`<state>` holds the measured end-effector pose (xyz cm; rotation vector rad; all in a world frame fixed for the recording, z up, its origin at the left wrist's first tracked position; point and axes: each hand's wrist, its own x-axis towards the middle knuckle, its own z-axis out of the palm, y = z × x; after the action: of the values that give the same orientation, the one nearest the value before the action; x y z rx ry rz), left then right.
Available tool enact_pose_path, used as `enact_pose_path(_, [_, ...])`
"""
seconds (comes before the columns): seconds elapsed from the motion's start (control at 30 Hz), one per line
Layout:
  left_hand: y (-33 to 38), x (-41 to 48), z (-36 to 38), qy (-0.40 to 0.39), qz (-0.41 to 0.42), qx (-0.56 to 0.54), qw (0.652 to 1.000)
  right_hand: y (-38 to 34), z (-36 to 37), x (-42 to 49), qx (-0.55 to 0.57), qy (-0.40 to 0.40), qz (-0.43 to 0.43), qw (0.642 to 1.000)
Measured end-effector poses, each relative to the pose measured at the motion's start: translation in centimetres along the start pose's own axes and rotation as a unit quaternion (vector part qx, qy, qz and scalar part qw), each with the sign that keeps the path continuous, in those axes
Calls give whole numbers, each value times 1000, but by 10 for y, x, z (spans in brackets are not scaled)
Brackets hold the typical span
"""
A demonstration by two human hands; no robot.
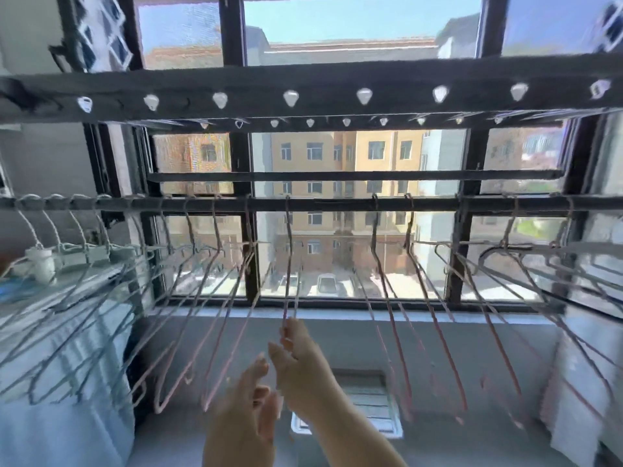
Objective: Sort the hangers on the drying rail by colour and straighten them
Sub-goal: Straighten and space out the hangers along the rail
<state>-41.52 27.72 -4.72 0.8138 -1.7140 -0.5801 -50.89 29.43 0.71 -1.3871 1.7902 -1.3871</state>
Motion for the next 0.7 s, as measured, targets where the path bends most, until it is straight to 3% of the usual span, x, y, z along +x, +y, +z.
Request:
enact_pose_path(0.13, [-11, 4, 1, -114, 3, -18, 993, -1, 27, 11, 166, 71, 53, 982])
enact_pose_path(0.27, [-32, 1, 4, -138, 59, -6, 989, -8, 31, 9, 294, 140, 60, 944])
enact_pose_path(0.4, [-34, 7, 8, -131, 120, -26, 984, -7, 28, 9, 332, 180, 68, 923])
enact_pose_path(0.53, [-29, 8, 16, -114, 108, -56, 986, -4, 21, 8, 352, 204, 72, 911])
enact_pose_path(0.7, [-17, 3, 22, -146, 88, -72, 983, -4, 10, 2, 353, 231, 69, 904])
